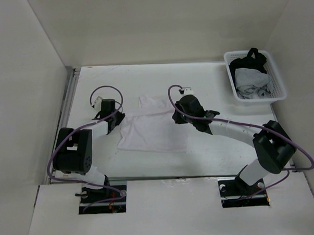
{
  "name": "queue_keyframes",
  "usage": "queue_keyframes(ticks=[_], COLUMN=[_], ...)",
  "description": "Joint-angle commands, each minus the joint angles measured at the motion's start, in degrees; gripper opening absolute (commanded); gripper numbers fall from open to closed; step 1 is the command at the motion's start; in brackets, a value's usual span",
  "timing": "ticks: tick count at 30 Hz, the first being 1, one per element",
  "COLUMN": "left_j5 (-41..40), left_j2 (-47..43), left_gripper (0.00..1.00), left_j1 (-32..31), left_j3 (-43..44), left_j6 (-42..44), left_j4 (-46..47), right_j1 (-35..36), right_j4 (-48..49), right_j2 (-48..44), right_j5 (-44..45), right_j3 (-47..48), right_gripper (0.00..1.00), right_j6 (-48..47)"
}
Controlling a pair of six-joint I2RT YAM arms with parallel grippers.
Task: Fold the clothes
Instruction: Fold the tank top
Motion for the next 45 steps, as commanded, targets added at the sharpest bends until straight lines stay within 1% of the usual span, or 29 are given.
queue_keyframes(ticks=[1, 18, 35, 45], left_j5=[-2.61, -0.51, -0.25, -0.34], left_j2=[-1.66, 3.61, 1.24, 2.82], left_gripper=[0.13, 0.14, 0.14, 0.13], left_j1=[0.19, -0.34, -0.78, -0.26], left_j3=[-0.94, 1.43, 1.09, 1.26], left_j6=[0.88, 1.5, 1.14, 1.06], left_j4=[0.25, 4.64, 7.45, 8.6], right_j1=[-0.35, 0.01, 0.18, 0.18], right_j4=[3.6, 4.75, 5.19, 5.36], right_j2=[0.02, 1.95, 1.95, 2.48], right_j5=[-0.18, -0.97, -1.41, -1.5], right_j3=[-0.36, -0.45, -1.33, -1.33], right_gripper=[0.09, 0.09, 0.09, 0.09], right_j6=[0.28, 0.63, 0.9, 0.9])
